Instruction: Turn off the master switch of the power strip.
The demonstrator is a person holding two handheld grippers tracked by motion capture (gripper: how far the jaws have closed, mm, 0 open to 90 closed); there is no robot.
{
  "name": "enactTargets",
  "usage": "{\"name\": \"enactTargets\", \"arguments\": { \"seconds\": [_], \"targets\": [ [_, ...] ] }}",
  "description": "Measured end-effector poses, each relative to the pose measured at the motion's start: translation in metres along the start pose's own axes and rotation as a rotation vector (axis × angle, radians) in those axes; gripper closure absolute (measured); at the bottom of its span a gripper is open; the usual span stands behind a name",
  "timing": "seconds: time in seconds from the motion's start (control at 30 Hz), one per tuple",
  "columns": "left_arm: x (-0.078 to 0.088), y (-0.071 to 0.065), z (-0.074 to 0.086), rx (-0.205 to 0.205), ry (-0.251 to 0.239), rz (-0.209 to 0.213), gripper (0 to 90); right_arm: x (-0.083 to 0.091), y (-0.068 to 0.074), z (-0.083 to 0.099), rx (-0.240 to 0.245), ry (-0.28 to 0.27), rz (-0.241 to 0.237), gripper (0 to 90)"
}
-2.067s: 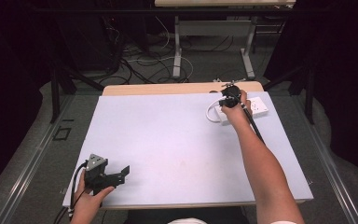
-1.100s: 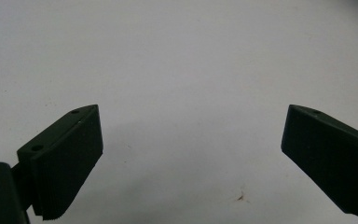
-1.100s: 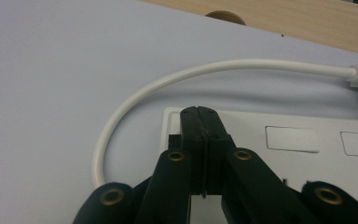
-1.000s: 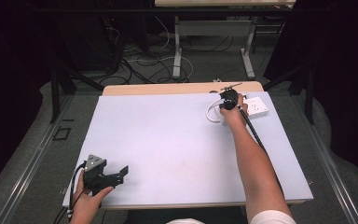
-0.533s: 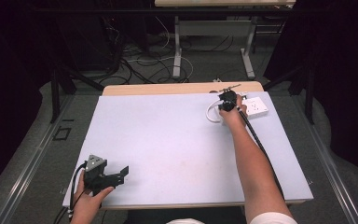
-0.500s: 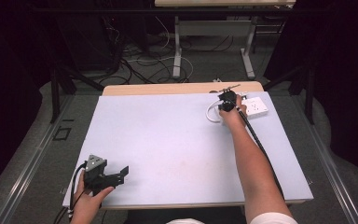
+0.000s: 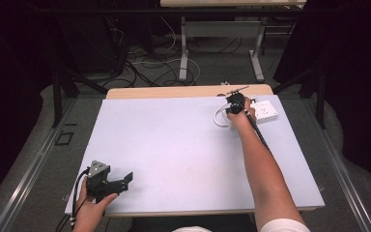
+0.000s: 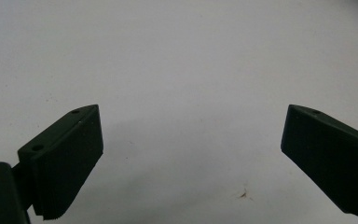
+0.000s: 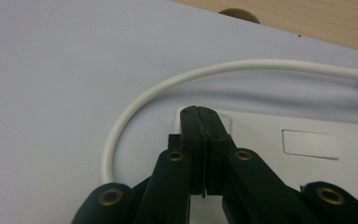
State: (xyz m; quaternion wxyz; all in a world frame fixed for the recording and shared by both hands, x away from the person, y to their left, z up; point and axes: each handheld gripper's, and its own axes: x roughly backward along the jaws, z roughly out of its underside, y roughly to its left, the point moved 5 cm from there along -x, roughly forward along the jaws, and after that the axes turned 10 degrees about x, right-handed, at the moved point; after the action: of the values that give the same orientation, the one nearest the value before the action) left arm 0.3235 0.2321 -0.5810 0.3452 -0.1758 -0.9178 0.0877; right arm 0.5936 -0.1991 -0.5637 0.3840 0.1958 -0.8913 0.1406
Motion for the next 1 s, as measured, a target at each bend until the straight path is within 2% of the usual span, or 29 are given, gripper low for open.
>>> {"name": "enactTargets", "arguments": {
  "seconds": [0.03, 0.17, 0.3, 0.37, 0.4, 0.43, 0.5, 0.6, 0.7, 0.77, 0.9, 1.0],
  "targets": [
    [0.0, 0.0, 0.0, 0.001, -0.001, 0.0, 5.5, 0.0, 0.001, -0.001, -0.018, -0.013, -0.007, 84.5],
    [0.0, 0.0, 0.0, 0.005, -0.002, -0.001, 5.5, 0.002, -0.002, 0.0, -0.021, -0.013, -0.003, 75.8],
    [-0.001, -0.001, -0.001, 0.006, -0.01, 0.002, 5.5, 0.003, -0.002, 0.002, -0.003, 0.002, 0.013, 66.9],
    [-0.002, -0.002, -0.001, 0.006, -0.004, 0.005, 5.6, 0.003, -0.001, 0.002, 0.006, 0.01, 0.015, 59.3],
    [-0.003, -0.003, -0.002, 0.003, -0.005, 0.005, 5.6, 0.003, 0.001, 0.002, 0.007, 0.0, 0.009, 57.2],
    [-0.003, -0.003, -0.002, 0.005, -0.006, 0.007, 5.5, 0.004, 0.002, 0.002, 0.018, 0.013, 0.005, 54.8],
    [-0.004, -0.004, -0.002, -0.006, -0.001, 0.006, 5.5, 0.004, 0.003, 0.002, 0.007, 0.01, -0.006, 51.1],
    [-0.005, -0.005, -0.003, -0.005, -0.007, 0.01, 5.5, 0.006, 0.003, 0.004, 0.013, 0.016, -0.003, 45.0],
    [-0.006, -0.005, -0.003, -0.009, 0.001, 0.011, 5.5, 0.008, 0.002, 0.004, 0.01, 0.022, 0.007, 42.4],
    [-0.007, -0.006, -0.004, -0.011, -0.003, 0.013, 5.5, 0.01, 0.001, 0.004, 0.038, 0.015, 0.019, 40.4],
    [-0.008, -0.006, -0.004, -0.022, -0.003, 0.014, 5.5, 0.016, 0.001, 0.003, 0.029, 0.008, 0.035, 33.9],
    [-0.008, -0.007, -0.005, -0.026, 0.003, 0.014, 5.5, 0.019, 0.002, 0.002, 0.04, 0.01, 0.032, 33.9]
  ]
}}
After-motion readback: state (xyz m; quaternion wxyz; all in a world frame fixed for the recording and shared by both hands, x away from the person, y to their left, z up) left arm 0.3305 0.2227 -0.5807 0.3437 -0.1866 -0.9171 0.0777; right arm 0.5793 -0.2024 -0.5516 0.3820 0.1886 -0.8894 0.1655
